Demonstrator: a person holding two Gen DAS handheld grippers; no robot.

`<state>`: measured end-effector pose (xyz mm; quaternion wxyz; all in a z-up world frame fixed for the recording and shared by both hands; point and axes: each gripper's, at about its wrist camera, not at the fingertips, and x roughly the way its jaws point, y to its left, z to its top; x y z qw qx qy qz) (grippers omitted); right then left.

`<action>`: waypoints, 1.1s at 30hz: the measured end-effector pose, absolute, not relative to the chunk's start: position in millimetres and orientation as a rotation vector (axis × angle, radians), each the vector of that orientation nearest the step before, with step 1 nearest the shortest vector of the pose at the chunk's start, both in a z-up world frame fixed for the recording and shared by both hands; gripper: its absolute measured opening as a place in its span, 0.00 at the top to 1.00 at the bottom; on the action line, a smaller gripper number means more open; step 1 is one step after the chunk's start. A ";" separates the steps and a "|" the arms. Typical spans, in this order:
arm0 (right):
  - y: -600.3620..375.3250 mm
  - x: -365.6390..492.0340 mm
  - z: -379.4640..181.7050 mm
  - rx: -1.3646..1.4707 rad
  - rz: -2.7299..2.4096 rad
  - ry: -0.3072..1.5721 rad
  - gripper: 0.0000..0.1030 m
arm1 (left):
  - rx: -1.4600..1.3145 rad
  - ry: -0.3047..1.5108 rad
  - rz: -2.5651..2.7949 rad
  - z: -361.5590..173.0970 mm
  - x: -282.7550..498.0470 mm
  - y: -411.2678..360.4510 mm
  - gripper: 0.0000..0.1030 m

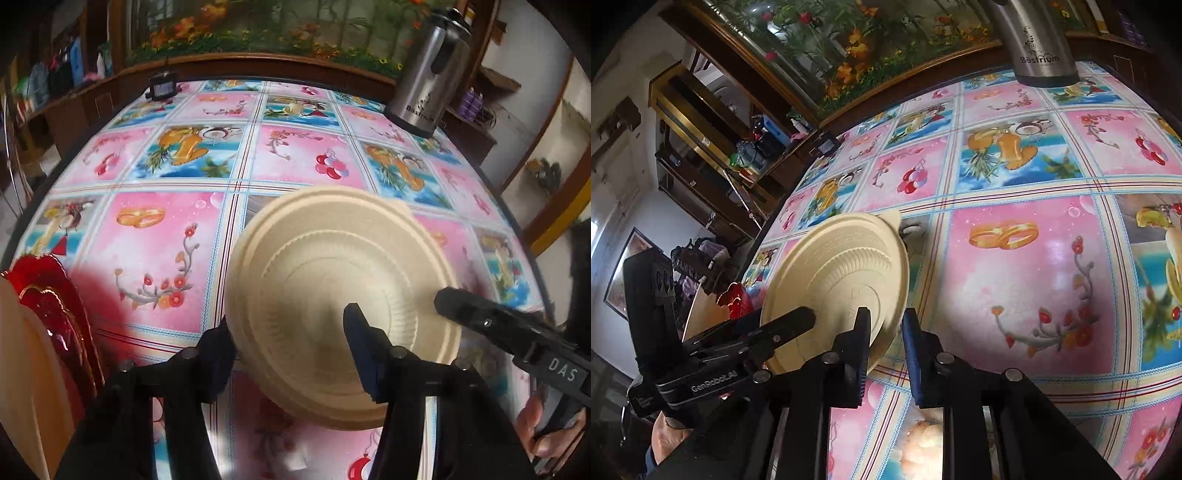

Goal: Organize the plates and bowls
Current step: 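Lift the beige pulp bowl with the right gripper, then carry the beige pulp bowl with the right gripper over the dish stack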

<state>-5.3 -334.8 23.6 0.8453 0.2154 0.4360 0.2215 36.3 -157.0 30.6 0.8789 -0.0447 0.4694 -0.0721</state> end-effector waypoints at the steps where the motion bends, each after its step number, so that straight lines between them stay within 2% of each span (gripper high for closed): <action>1: -333.2 -7.6 25.2 0.437 0.456 0.913 0.81 | -0.082 0.971 -0.144 31.6 34.6 -158.4 0.48; 11: -331.3 -19.5 34.8 0.425 0.479 0.891 0.81 | -0.094 0.938 -0.133 47.7 25.0 -159.0 0.42; 33: -332.6 -37.6 51.0 0.438 0.536 0.802 0.81 | -0.025 0.825 -0.105 86.7 -12.7 -165.8 0.38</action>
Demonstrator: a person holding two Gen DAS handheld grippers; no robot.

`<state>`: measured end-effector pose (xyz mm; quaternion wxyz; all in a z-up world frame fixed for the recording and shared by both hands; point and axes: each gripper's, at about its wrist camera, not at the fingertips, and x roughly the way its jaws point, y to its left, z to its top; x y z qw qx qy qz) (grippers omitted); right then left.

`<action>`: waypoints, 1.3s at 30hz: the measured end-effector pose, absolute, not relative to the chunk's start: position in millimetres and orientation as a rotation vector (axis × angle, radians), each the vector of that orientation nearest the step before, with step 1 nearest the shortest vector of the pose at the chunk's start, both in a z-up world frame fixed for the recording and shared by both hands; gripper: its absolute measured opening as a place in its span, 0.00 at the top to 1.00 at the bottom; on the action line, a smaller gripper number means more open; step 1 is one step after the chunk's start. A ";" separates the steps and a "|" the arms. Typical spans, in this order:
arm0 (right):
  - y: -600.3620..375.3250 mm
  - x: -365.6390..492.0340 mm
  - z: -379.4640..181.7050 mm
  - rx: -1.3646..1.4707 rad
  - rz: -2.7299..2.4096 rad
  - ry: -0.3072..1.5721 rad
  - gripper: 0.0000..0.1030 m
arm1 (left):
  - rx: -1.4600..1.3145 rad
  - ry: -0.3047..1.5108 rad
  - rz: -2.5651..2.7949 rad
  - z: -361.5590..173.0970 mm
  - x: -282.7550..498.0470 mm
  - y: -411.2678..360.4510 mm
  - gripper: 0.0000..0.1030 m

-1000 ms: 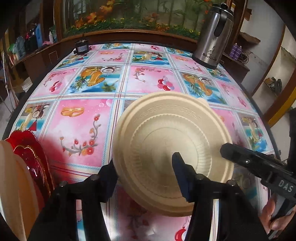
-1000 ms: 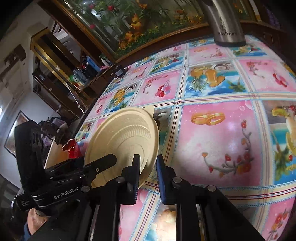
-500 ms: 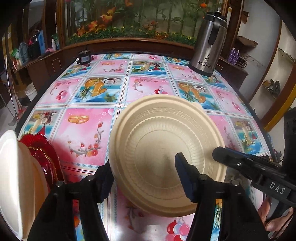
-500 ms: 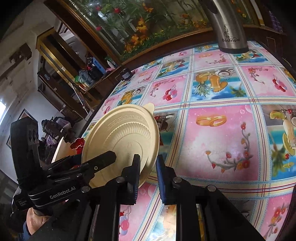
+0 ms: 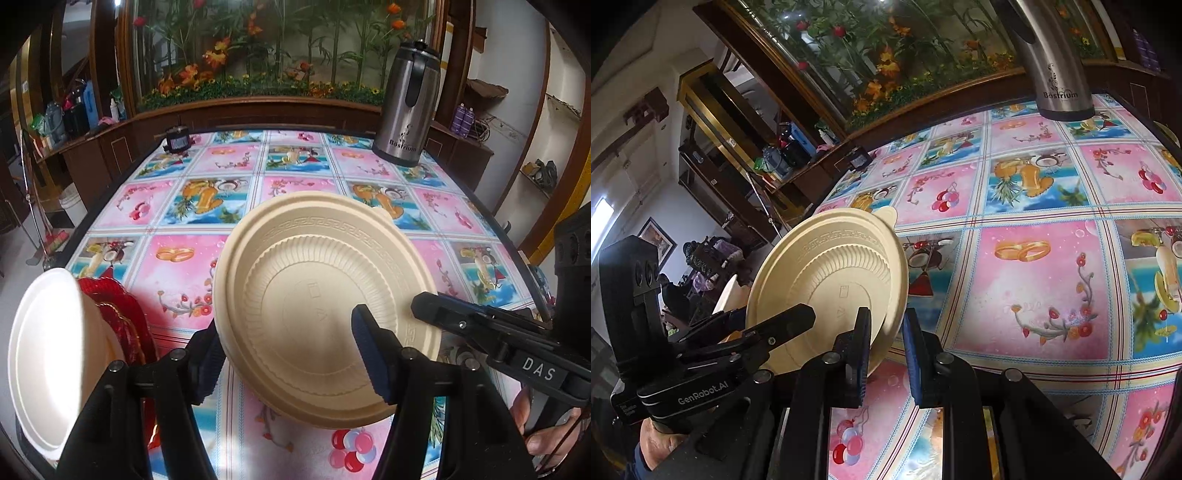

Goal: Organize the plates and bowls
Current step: 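Carry the beige pulp bowl with the right gripper over the dish stack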

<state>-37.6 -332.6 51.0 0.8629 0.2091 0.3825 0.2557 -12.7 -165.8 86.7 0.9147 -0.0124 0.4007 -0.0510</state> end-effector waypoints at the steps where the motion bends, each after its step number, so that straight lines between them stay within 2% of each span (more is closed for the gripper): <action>1: -332.2 -39.2 51.5 0.445 0.545 0.793 0.81 | -0.024 0.819 -0.104 88.4 -14.7 -165.4 0.38; 16: -315.6 -64.2 65.3 0.505 0.627 0.743 0.81 | -0.014 0.737 -0.095 110.3 -53.8 -145.2 0.36; 39: -271.0 -76.0 97.9 0.426 0.662 0.727 0.80 | -0.071 0.662 -0.072 126.9 -83.8 -104.4 0.35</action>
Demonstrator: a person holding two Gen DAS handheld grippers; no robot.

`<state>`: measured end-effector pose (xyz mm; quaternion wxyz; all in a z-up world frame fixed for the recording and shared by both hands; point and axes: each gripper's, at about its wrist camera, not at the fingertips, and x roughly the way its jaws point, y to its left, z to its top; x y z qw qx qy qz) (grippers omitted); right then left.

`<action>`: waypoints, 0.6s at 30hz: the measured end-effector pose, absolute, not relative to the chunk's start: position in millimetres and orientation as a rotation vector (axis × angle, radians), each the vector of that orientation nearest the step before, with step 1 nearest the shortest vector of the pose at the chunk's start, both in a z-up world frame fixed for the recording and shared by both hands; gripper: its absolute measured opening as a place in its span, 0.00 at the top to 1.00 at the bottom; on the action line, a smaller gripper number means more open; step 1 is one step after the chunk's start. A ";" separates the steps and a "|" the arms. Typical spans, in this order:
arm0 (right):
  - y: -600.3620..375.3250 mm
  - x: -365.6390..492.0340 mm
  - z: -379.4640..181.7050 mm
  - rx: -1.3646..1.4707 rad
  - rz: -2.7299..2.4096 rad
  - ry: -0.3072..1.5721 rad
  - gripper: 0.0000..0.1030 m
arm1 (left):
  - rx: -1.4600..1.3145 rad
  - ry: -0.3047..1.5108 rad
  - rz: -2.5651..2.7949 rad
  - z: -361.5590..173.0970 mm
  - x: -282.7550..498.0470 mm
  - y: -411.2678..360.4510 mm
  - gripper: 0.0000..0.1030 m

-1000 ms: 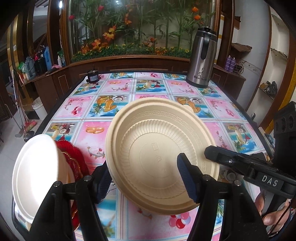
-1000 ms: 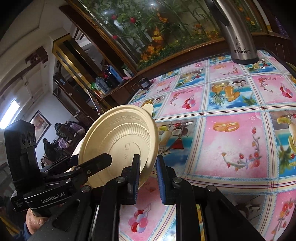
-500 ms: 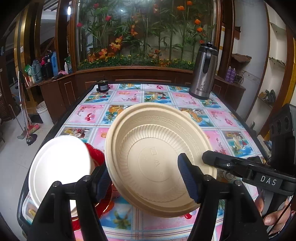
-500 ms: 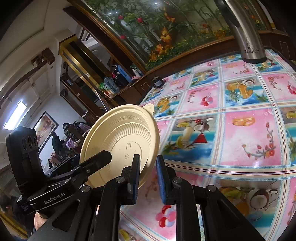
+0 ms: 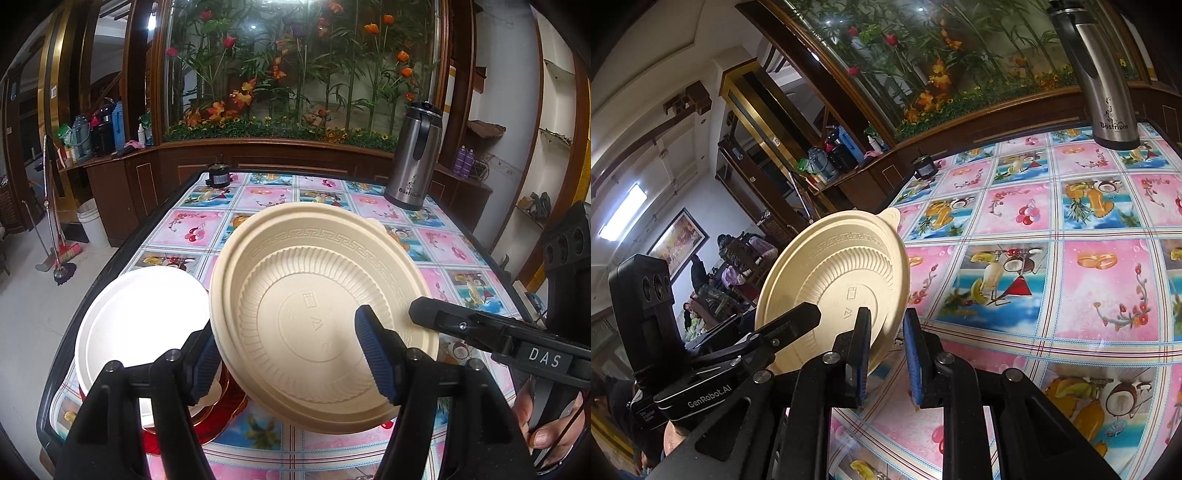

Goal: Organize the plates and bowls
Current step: 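Carry the beige pulp bowl with the right gripper over the dish stack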

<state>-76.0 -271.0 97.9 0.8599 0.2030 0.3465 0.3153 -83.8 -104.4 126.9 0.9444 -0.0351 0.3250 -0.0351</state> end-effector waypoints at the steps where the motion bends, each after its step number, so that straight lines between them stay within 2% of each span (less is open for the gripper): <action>1: -270.2 -75.9 97.5 0.423 0.660 0.730 0.80 | -0.072 0.661 -0.071 126.9 -84.0 -104.0 0.35; 18: -240.8 -75.0 117.2 0.384 0.697 0.739 0.80 | -0.126 0.629 -0.032 137.5 -96.0 -63.4 0.32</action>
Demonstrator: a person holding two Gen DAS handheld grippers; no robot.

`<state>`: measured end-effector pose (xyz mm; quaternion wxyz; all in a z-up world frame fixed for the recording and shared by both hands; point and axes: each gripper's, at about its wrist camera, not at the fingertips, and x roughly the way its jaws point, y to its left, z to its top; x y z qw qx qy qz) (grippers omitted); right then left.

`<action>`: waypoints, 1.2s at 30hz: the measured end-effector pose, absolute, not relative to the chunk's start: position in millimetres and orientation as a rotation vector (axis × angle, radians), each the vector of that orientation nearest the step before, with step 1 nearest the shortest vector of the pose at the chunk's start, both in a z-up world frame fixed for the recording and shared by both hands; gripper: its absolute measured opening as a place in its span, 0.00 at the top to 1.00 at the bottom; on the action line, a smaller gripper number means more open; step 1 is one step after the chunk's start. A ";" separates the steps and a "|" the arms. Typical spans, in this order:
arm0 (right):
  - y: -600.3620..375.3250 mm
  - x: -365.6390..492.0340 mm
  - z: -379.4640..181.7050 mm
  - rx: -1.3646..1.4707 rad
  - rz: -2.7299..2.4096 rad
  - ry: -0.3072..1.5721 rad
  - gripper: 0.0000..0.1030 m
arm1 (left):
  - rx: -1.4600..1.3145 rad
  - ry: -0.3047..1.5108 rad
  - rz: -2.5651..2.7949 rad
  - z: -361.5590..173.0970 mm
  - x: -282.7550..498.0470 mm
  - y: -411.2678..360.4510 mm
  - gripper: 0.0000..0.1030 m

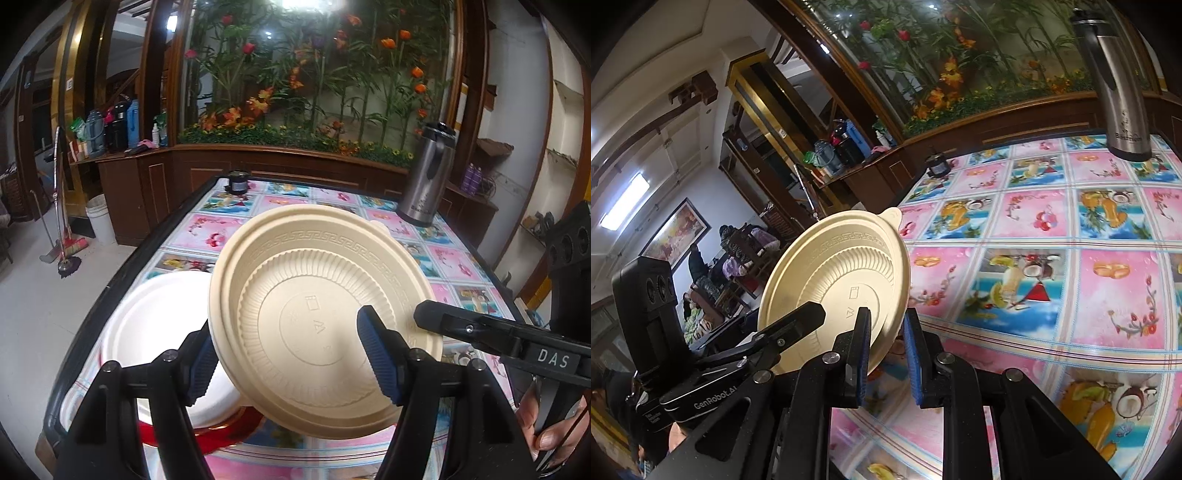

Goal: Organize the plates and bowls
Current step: 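Carry the beige pulp bowl with the right gripper over the dish stack, then lower the beige bowl onto the white foam bowl and open the right gripper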

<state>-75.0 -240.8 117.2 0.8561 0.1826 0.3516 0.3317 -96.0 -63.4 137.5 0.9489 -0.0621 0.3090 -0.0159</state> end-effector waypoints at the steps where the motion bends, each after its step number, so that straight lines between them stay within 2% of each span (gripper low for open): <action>1: -235.5 -74.4 119.7 0.377 0.702 0.741 0.80 | -0.132 0.629 -0.028 138.2 -96.2 -58.9 0.32; 17: -128.4 -66.8 130.8 0.269 0.771 0.791 0.79 | -0.277 0.632 0.105 125.3 -110.3 43.0 0.32; 36: -94.5 -63.3 103.9 0.194 0.741 0.865 0.79 | -0.319 0.703 0.108 90.1 -92.7 64.4 0.32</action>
